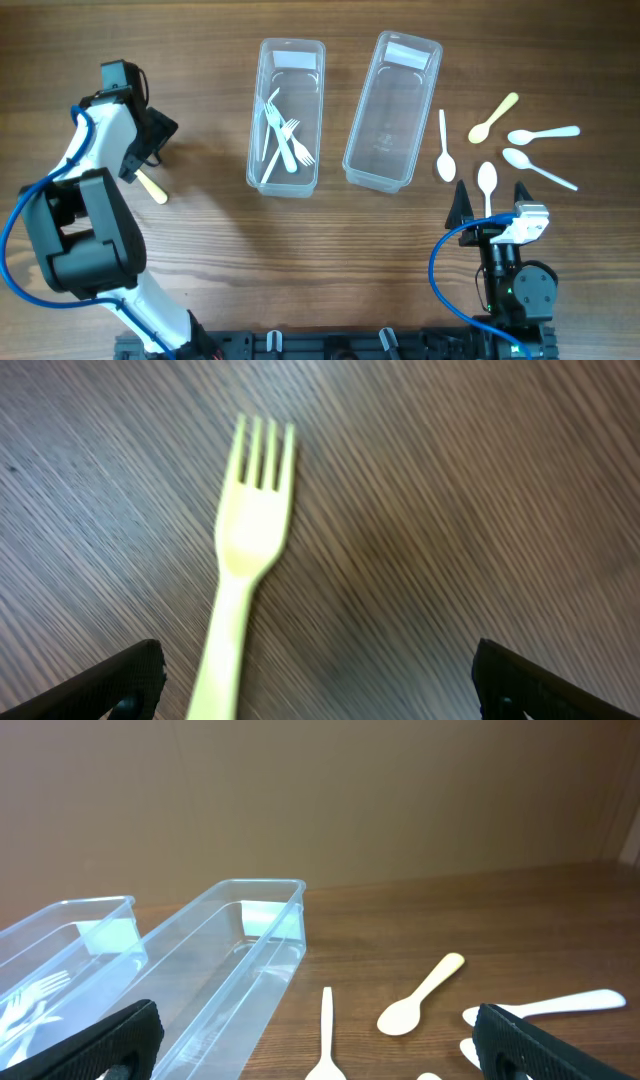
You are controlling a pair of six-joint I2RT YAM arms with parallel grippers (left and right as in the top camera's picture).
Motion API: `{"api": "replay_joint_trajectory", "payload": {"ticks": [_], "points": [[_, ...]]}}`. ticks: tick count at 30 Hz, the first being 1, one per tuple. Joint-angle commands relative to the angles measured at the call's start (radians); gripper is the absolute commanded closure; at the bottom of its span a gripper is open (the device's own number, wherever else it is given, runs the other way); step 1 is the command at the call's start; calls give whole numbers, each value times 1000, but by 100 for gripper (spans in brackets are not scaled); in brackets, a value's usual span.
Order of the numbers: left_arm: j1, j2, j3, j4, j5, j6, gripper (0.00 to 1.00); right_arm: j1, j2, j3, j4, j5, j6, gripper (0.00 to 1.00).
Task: Pack container
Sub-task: 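Grasp the yellow fork with the left gripper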
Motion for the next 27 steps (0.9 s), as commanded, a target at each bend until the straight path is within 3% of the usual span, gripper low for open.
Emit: {"api": "replay_joint_trajectory", "payload": {"ticks": [1, 4, 14, 17, 19, 21, 27], "points": [[41, 16, -6, 12, -12, -16, 1, -2, -5, -1, 6, -16, -4, 0], [56, 29, -6, 20, 11, -5, 8, -2, -5, -1, 6, -16, -3, 0], [56, 109, -7, 31, 27, 5, 9, -2, -5, -1, 6, -16, -3, 0], [56, 144, -7, 34, 53, 29, 14, -2, -5, -1, 6, -16, -3, 0], [56, 154, -6, 26, 81, 48, 64, -2, -5, -1, 6, -16, -3, 0], [56, 154, -6, 8, 145, 47, 96, -2, -5, -1, 6, -16, -3, 0], [56, 124, 1, -37, 168, 48, 96, -2, -5, -1, 6, -16, -3, 0]]}}
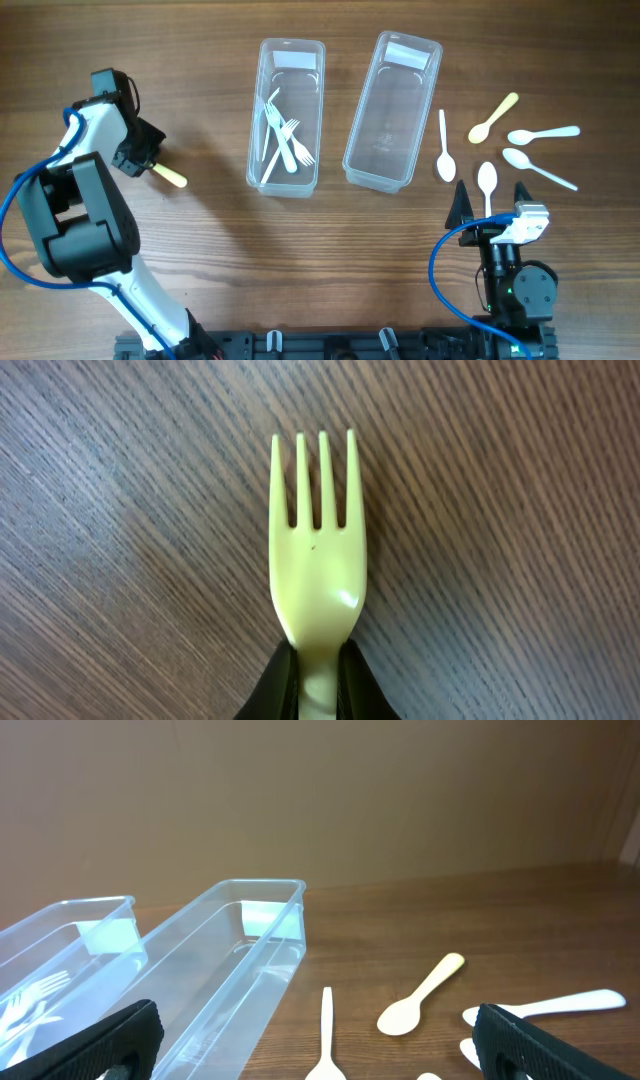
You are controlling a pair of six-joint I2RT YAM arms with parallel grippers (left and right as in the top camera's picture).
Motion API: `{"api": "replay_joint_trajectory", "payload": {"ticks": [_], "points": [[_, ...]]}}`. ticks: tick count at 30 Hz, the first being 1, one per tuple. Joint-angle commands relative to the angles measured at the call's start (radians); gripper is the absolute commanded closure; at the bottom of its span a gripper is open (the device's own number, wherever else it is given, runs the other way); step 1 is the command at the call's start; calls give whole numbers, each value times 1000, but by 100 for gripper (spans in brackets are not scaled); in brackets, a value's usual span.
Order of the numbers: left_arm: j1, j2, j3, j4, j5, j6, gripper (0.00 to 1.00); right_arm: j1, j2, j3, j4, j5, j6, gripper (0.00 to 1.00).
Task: Pack container
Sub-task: 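Grasp the yellow fork with the left gripper, then place the yellow fork into the left container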
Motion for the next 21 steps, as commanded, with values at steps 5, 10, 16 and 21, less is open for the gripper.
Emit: {"api": "replay_joint_trajectory", "payload": {"ticks": [5, 10, 16, 21], "points": [[1, -218, 74, 8, 208, 171, 96, -2, -5, -1, 6, -16, -4, 0], [-68, -379, 74, 174, 694, 539, 96, -2, -5, -1, 6, -16, -3, 0], [-290, -348, 74, 104, 801, 901, 96, -2, -5, -1, 6, -16, -3, 0], [-394, -278, 74, 101, 731, 900, 95, -2, -5, -1, 6, -16, -3, 0]]}}
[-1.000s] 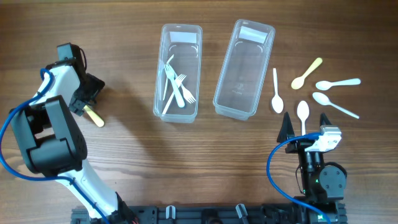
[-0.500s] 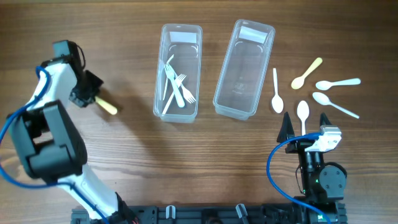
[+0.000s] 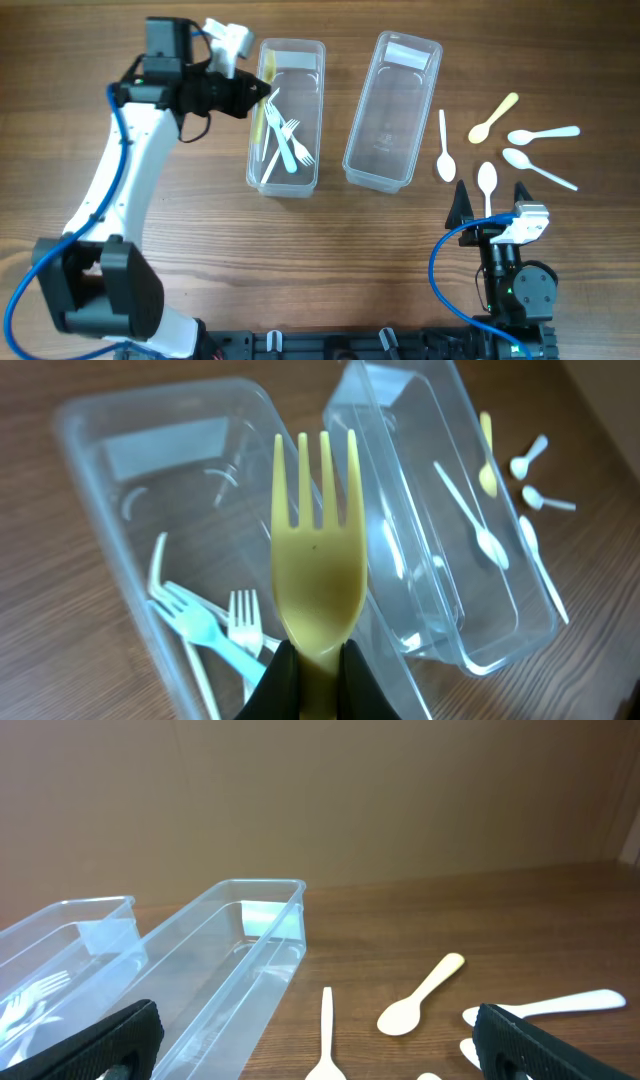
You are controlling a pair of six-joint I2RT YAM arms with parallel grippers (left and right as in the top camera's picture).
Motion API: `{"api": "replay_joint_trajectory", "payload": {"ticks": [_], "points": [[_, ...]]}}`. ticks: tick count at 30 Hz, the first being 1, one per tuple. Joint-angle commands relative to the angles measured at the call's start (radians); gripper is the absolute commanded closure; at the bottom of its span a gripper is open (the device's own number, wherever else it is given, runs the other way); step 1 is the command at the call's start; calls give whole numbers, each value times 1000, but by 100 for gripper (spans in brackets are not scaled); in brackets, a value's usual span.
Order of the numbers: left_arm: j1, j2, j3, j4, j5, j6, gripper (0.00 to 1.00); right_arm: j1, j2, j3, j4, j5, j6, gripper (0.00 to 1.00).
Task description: Pack container
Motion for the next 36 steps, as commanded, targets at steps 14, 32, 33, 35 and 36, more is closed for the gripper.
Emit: {"api": "replay_joint_trajectory", "payload": {"ticks": [14, 32, 33, 35, 36], "points": [[222, 17, -1, 20, -534, -483, 0, -3, -5, -1, 6, -16, -3, 0], [348, 18, -1, -31, -557, -491, 0, -3, 90, 138, 162, 76, -127, 0], [348, 18, -1, -31, -557, -491, 0, -3, 201, 219, 157, 76, -160, 0], [348, 18, -1, -31, -557, -491, 0, -3, 498, 428, 127, 107, -159, 0], [348, 18, -1, -31, -557, -491, 0, -3, 655, 563, 66, 110, -130, 0]]}}
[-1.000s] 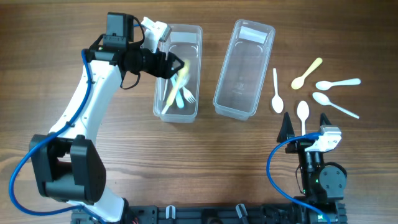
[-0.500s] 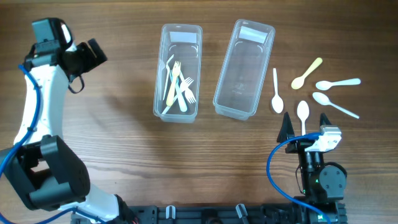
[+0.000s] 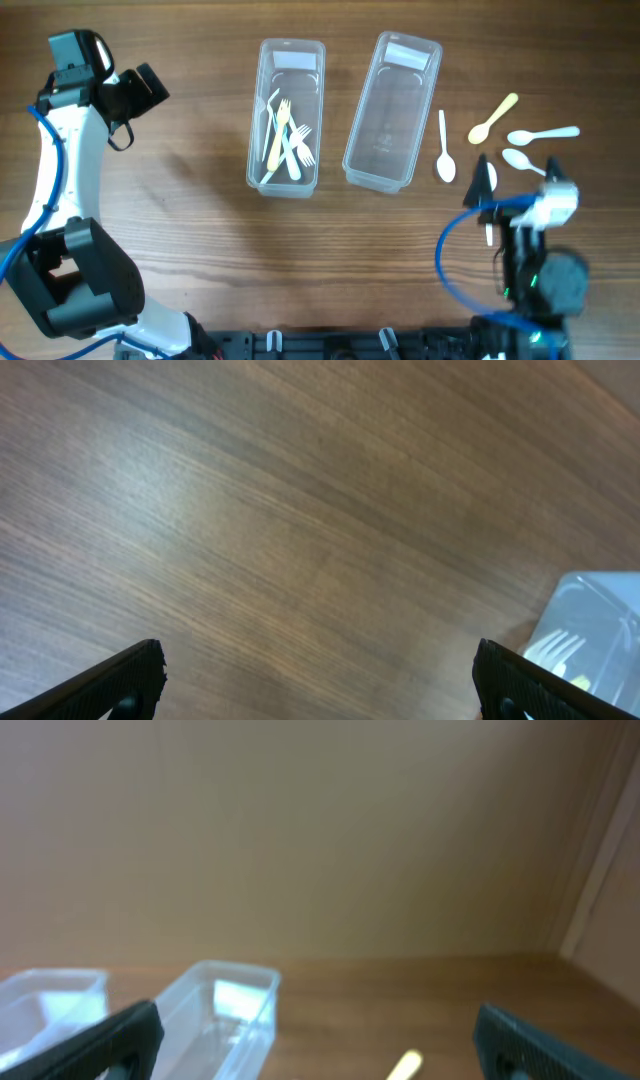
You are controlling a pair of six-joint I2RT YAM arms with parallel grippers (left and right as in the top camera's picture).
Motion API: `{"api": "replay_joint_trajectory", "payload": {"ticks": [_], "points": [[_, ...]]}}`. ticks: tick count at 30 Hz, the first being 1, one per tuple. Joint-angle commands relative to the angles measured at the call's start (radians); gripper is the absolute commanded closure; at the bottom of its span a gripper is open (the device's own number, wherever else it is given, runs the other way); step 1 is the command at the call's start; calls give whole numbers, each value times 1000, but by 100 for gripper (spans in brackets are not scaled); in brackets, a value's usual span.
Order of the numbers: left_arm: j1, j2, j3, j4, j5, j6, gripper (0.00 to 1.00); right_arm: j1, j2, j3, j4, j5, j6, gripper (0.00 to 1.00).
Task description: Pack container
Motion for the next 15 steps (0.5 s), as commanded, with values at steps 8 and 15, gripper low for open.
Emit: {"api": "replay_joint_trajectory", "payload": {"ticks": [8, 15], "points": [[6, -26, 0, 0, -5, -11, 0, -5, 1143, 1004, -510, -82, 120, 0], [6, -26, 0, 0, -5, -11, 0, -14, 1198, 991, -662, -47, 117, 41]]}}
